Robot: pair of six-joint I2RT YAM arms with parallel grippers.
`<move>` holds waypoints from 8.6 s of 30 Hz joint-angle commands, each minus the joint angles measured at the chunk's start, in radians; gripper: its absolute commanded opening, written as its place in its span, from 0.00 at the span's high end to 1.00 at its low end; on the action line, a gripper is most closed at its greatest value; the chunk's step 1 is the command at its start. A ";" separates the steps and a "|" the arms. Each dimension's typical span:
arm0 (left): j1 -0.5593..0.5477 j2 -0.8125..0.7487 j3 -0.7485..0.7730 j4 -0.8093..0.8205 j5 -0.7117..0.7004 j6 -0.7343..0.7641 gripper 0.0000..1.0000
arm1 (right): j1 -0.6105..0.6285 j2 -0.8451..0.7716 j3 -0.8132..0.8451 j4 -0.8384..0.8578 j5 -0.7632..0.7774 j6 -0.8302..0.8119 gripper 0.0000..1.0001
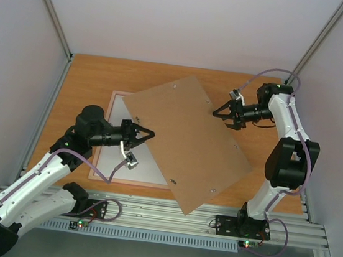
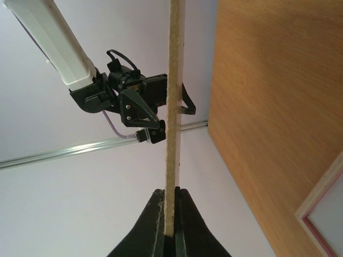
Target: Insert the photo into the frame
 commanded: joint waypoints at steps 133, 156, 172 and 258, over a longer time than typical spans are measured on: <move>0.526 0.834 0.222 -0.586 -0.534 -1.123 0.57 | 0.305 0.138 -0.661 2.111 0.152 1.410 0.99; 0.526 0.892 0.279 -0.612 -0.511 -1.160 0.61 | 0.370 0.068 -0.765 1.898 0.360 1.335 0.96; 0.526 0.901 0.280 -0.606 -0.487 -1.195 0.63 | 0.497 0.000 -0.678 1.508 0.511 1.016 0.83; 0.373 1.140 0.723 -0.566 -0.744 -2.156 0.24 | 0.627 0.420 0.073 1.165 0.744 0.548 0.79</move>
